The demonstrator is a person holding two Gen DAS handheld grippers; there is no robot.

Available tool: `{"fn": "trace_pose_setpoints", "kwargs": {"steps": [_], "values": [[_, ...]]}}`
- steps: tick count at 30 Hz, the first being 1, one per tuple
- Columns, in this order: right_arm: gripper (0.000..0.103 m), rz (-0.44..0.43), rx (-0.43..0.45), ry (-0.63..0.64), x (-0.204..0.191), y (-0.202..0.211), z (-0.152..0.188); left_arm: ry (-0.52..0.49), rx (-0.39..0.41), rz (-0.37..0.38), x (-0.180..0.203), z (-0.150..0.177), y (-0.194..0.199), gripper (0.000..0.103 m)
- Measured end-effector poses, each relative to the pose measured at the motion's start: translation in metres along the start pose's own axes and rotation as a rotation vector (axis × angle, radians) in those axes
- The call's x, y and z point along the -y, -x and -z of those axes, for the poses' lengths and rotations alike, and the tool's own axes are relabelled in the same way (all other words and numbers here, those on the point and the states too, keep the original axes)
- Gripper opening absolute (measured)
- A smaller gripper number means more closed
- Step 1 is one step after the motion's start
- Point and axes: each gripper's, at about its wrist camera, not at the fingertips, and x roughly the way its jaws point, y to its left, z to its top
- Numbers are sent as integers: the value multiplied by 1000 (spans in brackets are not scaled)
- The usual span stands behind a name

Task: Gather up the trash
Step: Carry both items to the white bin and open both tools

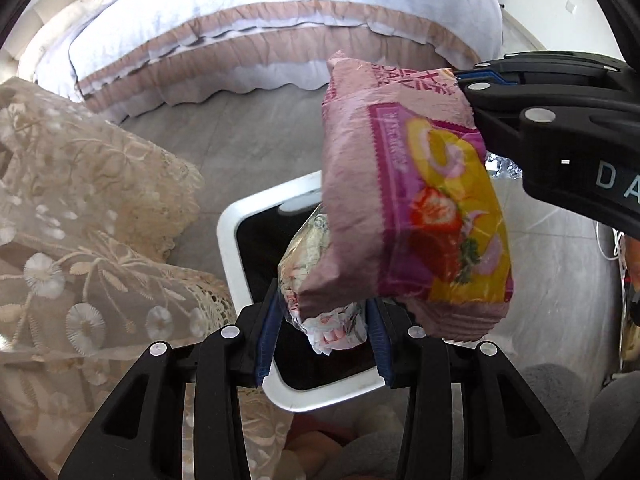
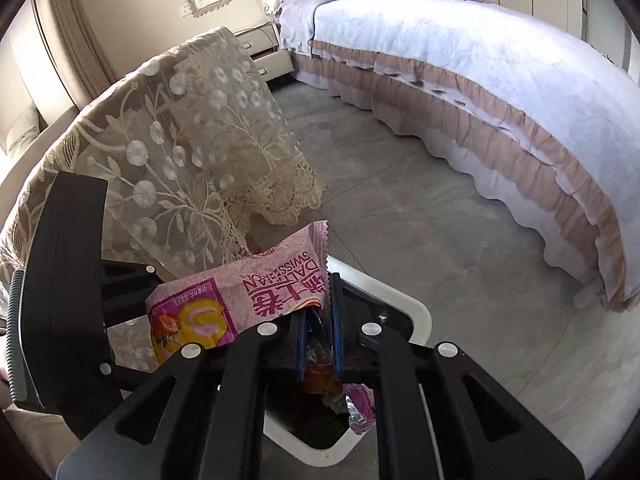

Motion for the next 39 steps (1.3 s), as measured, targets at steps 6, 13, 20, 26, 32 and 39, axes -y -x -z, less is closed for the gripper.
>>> {"fn": "trace_pose_setpoints", "kwargs": {"steps": [6, 13, 20, 26, 32, 39], "values": [[11, -4, -14, -2, -1, -6, 1, -1, -2, -9, 0, -5, -2, 40], [11, -6, -25, 9, -4, -9, 0, 7, 7, -12, -3, -2, 2, 58], [11, -4, -32, 18, -7, -8, -1, 10, 29, -31, -4, -3, 8, 98], [12, -10, -66, 32, -11, -15, 0, -10, 30, -42, -1, -2, 18, 98], [12, -38, -117, 45, -18, -27, 2, -31, 51, -61, 1, 7, 36, 98], [25, -37, -156, 58, -25, -37, 6, -28, 77, -58, 0, 10, 51, 98]]}}
